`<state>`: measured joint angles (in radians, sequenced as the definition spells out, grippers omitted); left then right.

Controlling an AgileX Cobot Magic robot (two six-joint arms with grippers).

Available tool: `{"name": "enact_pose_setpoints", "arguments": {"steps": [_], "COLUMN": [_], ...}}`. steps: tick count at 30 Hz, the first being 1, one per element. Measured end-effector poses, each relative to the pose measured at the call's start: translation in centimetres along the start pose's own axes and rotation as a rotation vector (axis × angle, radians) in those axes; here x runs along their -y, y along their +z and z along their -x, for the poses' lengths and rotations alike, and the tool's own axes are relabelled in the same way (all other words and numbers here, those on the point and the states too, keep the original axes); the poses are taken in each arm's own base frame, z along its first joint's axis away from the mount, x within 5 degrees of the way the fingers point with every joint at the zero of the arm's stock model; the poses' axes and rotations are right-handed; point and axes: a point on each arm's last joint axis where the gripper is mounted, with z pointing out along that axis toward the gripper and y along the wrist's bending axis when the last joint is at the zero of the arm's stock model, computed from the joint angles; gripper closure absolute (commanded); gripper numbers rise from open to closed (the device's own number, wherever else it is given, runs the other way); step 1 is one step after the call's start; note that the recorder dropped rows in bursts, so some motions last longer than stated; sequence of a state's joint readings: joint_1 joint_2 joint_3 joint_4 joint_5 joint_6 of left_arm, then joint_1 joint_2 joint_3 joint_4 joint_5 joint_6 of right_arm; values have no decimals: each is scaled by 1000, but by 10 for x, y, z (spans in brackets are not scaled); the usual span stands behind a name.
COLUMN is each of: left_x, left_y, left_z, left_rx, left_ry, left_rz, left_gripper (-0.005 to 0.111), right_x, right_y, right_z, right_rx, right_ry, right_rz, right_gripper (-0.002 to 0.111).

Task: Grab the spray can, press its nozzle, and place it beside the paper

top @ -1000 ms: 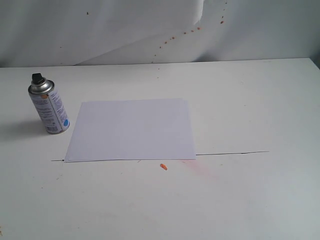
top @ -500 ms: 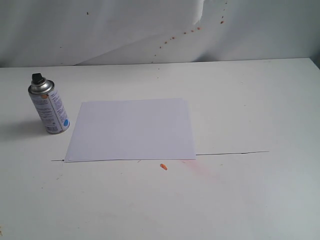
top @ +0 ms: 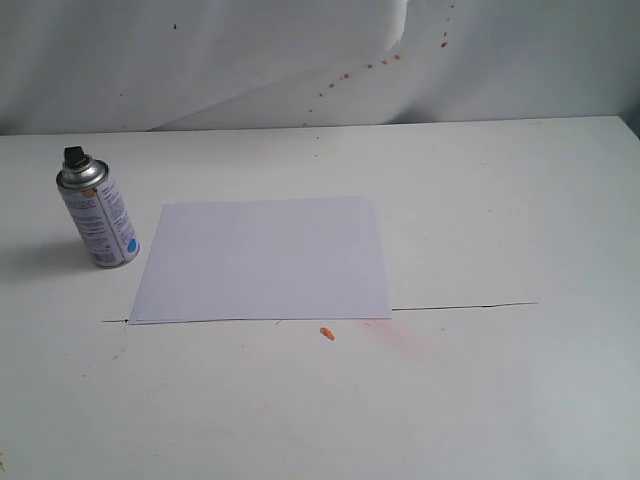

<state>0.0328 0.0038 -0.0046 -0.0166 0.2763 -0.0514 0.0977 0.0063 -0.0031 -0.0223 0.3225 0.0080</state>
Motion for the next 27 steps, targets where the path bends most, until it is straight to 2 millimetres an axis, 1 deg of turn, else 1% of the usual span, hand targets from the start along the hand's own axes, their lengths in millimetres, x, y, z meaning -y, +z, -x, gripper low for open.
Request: {"name": "enact_pose_setpoints", "arguments": {"steps": [27], "left_x": [0], "left_y": [0], "left_z": [0], "left_rx": [0], "left_ry": [2], "left_rz": [0], "left_gripper": [107], "right_x": [0], "right_y": [0], "right_z": [-1], "right_rx": [-12], "right_ry": [-10], "right_rz": [-4], "right_gripper": [108]}}
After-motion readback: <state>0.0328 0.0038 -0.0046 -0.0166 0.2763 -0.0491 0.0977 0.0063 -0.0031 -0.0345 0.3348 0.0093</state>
